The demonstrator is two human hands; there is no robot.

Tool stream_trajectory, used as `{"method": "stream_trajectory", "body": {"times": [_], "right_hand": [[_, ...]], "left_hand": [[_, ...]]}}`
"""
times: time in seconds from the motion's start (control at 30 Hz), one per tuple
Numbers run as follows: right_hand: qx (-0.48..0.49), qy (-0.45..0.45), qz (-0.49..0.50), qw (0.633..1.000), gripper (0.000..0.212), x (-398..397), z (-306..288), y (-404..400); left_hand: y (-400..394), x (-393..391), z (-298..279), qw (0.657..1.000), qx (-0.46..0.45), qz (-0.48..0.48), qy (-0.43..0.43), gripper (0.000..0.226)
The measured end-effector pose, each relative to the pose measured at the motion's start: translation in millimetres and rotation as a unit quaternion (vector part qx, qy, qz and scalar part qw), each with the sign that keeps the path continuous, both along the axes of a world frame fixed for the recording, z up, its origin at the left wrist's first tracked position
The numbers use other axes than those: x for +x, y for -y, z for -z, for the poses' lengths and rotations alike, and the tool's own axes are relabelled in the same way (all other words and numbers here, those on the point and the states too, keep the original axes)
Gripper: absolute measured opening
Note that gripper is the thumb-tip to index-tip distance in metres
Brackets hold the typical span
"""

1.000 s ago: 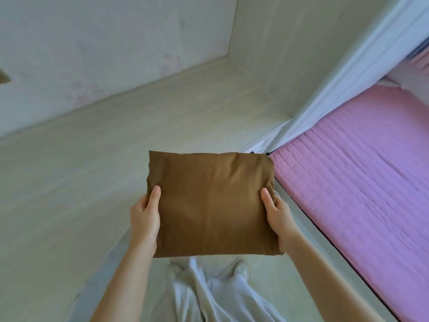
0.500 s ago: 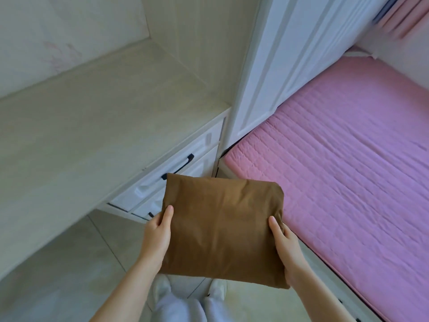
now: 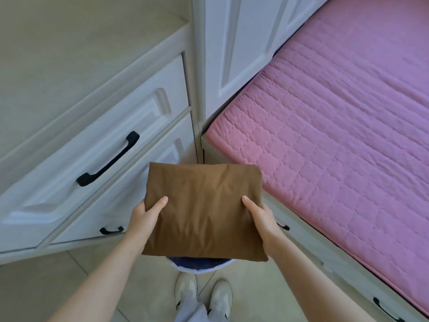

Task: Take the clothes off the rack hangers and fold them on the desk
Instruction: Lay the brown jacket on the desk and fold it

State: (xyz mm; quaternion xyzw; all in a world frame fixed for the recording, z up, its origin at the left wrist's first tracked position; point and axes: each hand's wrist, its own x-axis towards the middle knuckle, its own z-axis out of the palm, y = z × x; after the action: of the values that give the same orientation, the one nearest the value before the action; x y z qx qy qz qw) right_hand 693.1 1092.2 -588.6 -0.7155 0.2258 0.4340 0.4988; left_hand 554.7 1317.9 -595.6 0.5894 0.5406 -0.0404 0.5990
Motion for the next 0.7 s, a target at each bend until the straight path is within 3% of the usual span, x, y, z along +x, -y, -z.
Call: {"method": "stream_trajectory", "body": {"times": [0.17,0.3,0.53,0.7], "right_hand": [[-0.044,-0.063,0.061,0.995,0.043,-2.1,86.9,-17.4],[-0.073,-0.037,0.086,0.993,0.038,-7.2,136.0,-25.0],[-0.161,0.024,-0.016,0.986,0.054,-6.9,176.7,-31.8],[-0.221,0.042,-0.152,0.962,0.041,-9.1,200.5,-28.7]], "left_hand": [[2.6,7.8,69.7,0.997,0.045,0.005,-0.056,0.032],[9.3,8.4,111.0,0.995,0.064,0.010,-0.075,0.026],[29.4,12.7,153.9,0.992,0.054,0.040,-0.108,0.028],[23.2,11.1,199.7,0.972,0.003,0.096,-0.214,0.046]]}}
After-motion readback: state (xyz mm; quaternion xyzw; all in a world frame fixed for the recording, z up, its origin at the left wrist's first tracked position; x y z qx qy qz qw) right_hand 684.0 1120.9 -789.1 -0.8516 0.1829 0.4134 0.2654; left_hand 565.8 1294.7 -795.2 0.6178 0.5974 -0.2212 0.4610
